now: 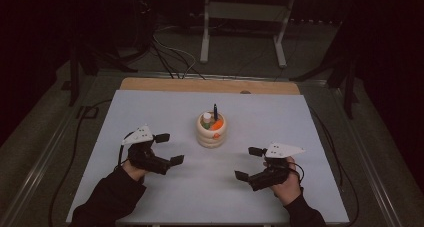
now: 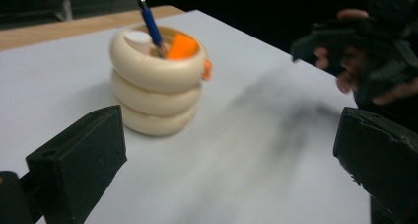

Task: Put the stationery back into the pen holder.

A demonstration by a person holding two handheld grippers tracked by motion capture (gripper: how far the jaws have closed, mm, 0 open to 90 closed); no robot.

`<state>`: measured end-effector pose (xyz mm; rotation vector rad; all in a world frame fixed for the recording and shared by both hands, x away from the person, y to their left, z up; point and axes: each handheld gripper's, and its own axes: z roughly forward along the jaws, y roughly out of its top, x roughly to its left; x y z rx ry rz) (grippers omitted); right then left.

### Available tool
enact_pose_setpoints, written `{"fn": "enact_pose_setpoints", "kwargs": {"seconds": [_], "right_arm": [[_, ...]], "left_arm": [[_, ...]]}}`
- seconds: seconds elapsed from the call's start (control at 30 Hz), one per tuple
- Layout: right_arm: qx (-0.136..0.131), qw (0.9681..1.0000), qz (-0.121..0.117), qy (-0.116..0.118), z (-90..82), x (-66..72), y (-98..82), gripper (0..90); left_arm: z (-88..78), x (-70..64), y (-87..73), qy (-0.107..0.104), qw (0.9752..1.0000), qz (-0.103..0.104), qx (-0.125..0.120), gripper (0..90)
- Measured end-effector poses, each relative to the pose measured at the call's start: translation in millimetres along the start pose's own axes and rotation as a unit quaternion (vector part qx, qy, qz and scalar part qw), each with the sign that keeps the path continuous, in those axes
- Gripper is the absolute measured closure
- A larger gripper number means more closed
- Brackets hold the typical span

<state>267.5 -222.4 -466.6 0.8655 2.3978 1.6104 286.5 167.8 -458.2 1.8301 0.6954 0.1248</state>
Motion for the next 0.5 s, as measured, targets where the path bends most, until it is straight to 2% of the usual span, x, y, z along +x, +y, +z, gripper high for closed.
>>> {"fn": "enact_pose_setpoints", "kwargs": {"seconds": [0.13, 0.2, 0.33, 0.4, 0.5], "right_arm": [[0.002, 1.0, -0.003, -0.001, 0.3, 0.2, -0.1, 0.0], [0.002, 1.0, 0.0, 0.0, -0.1, -0.1, -0.5, 0.0], [0.002, 1.0, -0.001, -0.002, -0.5, -0.8, -1.0, 0.0], [0.003, 1.0, -0.001, -0.002, -0.4, -1.1, -1.3, 0.0], [0.003, 1.0, -0.002, -0.003, -0.1, -1.5, -1.9, 0.0]], "left_arm": [[-2.7, -3.4, -12.4, 0.0, 1.0, 0.007, 0.003, 0.2], [-4.6, -4.3, -19.5, 0.008, 0.9998, 0.013, 0.012, 0.2], [-11.2, -3.4, -38.3, 0.012, 0.9997, 0.019, 0.008, 0.2], [-13.8, -1.2, -47.0, 0.018, 0.9995, 0.02, 0.014, 0.2], [-17.5, 2.7, -54.3, 0.02, 0.9997, 0.008, 0.014, 0.2]]}}
